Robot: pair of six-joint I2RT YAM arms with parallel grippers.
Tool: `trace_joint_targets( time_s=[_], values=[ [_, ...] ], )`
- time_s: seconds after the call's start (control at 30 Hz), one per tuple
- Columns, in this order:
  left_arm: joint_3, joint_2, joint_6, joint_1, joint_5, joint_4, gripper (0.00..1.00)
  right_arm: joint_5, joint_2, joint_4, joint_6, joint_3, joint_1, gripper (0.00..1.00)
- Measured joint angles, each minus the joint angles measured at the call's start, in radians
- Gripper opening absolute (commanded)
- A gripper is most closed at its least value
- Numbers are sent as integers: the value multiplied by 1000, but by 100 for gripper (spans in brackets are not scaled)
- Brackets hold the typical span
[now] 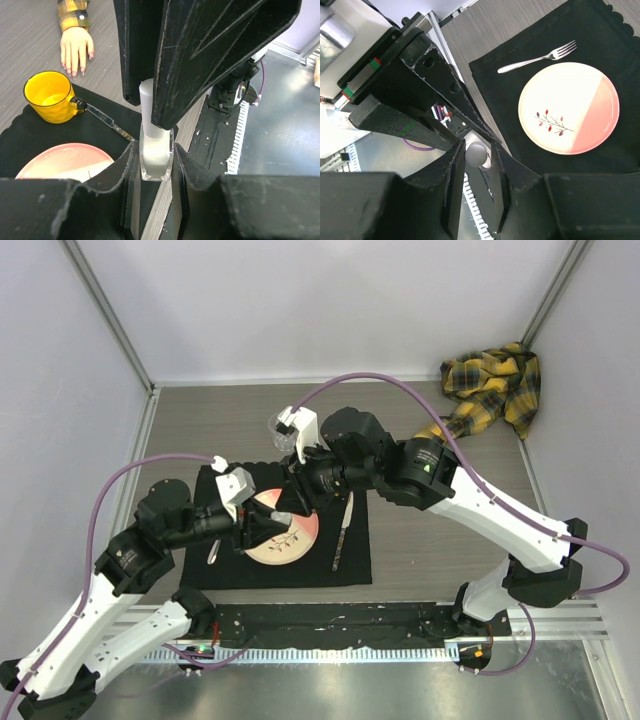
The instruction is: Paint the nails
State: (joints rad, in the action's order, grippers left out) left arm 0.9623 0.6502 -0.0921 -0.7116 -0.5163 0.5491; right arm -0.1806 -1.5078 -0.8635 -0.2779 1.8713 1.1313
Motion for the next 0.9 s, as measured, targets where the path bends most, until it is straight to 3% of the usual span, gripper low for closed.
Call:
trace_joint_targets(
  time_s=[0.1, 0.3, 0.9],
  values=[
    [0, 3, 0, 0, 0, 2, 0, 3, 0, 0, 6, 0, 0, 29],
    [0, 9, 0, 0, 0, 3, 0, 13, 0, -4, 19, 0, 0, 1],
    [0, 17, 26, 0, -98, 32, 0, -37, 68, 45, 90, -72, 0, 1]
  ],
)
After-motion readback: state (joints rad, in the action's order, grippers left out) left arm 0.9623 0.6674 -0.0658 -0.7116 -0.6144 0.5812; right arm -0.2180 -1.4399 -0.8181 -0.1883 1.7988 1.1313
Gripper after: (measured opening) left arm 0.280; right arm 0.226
